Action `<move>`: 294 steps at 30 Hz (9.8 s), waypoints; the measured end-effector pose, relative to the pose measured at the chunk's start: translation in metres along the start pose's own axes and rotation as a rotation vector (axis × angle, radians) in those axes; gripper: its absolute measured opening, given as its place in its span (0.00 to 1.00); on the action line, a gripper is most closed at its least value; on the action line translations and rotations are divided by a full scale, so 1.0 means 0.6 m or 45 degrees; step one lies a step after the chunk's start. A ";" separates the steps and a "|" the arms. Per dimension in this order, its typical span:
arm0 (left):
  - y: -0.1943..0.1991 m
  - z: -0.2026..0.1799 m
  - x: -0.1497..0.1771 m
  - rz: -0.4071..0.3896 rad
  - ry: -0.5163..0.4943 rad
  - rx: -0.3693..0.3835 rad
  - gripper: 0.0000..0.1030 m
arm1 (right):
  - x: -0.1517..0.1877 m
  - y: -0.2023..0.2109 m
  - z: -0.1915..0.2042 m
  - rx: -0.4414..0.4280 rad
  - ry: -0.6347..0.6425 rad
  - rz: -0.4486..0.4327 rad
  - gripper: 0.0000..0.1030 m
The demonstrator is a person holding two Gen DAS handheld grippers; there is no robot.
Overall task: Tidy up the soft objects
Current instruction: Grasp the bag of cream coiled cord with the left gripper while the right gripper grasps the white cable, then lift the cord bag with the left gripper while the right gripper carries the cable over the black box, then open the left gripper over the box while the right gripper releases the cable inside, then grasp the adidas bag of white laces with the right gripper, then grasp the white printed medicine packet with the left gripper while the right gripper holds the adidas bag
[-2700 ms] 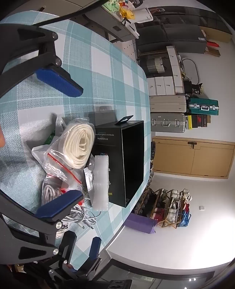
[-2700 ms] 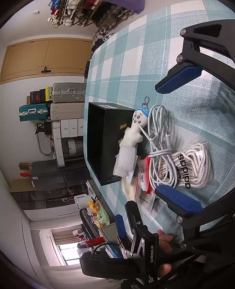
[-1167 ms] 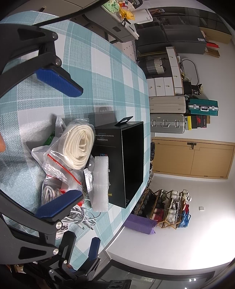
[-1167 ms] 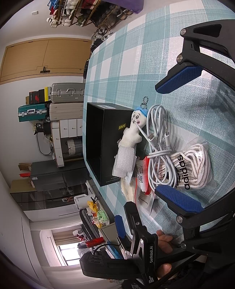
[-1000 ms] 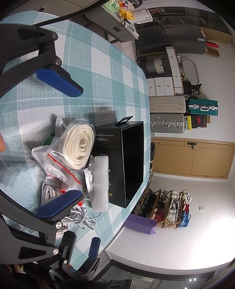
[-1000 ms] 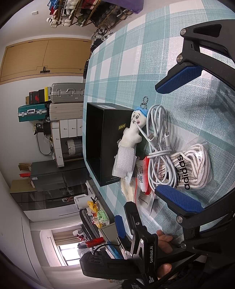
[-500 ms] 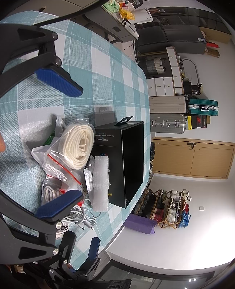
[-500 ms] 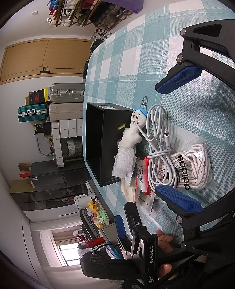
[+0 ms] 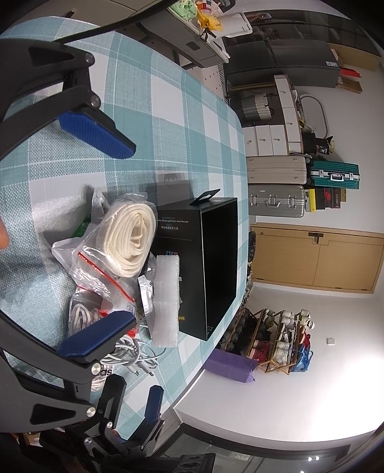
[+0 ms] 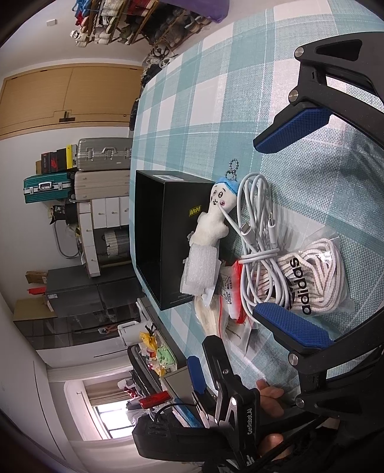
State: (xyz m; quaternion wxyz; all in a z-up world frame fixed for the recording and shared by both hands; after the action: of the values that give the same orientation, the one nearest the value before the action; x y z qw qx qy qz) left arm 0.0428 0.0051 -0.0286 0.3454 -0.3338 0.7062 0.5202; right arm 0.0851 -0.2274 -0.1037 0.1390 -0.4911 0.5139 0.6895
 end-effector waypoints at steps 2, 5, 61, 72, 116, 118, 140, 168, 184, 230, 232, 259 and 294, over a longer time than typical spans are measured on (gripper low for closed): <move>-0.001 -0.002 -0.001 0.004 -0.006 0.004 1.00 | -0.001 -0.002 0.000 0.005 0.001 0.005 1.00; -0.001 0.000 -0.002 0.006 0.001 0.005 1.00 | -0.003 -0.008 0.001 0.007 0.005 0.034 1.00; -0.090 0.027 -0.004 0.297 0.171 0.133 0.90 | -0.009 -0.071 -0.015 -0.181 -0.072 0.235 0.74; -0.080 0.023 -0.004 0.279 0.158 0.150 0.45 | -0.009 -0.069 -0.012 -0.195 -0.063 0.227 0.74; 0.016 0.006 -0.102 -0.047 0.023 0.072 0.40 | -0.115 0.034 -0.053 -0.032 -0.152 -0.133 0.72; 0.014 0.007 -0.109 -0.056 0.025 0.076 0.40 | -0.125 0.031 -0.058 -0.010 -0.164 -0.142 0.72; -0.050 0.006 -0.171 -0.093 -0.008 0.102 0.40 | -0.196 -0.028 -0.066 0.123 -0.165 -0.160 0.72; -0.141 0.022 -0.166 0.012 -0.008 0.064 0.40 | -0.221 -0.160 -0.025 0.257 0.094 -0.088 0.72; -0.166 0.029 -0.154 0.060 -0.001 0.064 0.43 | -0.210 -0.185 -0.004 0.228 0.227 -0.076 0.72; 0.000 0.023 -0.027 0.046 -0.008 -0.017 1.00 | -0.013 -0.011 0.033 -0.036 0.116 0.151 0.99; -0.005 0.024 -0.024 0.065 -0.009 -0.013 1.00 | -0.005 -0.012 0.038 -0.055 0.121 0.159 0.99; -0.036 0.026 -0.009 0.175 0.041 0.019 1.00 | 0.029 -0.043 0.096 -0.129 0.283 0.238 0.79; -0.080 0.052 0.017 0.363 0.172 -0.065 1.00 | 0.030 -0.034 0.003 0.039 0.197 0.235 0.60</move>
State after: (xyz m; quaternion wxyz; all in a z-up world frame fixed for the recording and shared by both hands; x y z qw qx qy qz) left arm 0.0817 0.0225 -0.0683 0.2113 -0.2730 0.7546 0.5580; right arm 0.0895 -0.2226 -0.1301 0.0423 -0.4912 0.5765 0.6516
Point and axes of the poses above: each gripper's, at about its wrist camera, not at the fingertips, and y roughly against the way its jaws point, z to its left, x to its underside, the point moved 5 cm from there along -y, roughly the way its jaws point, and after that the axes turned 13 degrees about x, right-handed, at the moved point
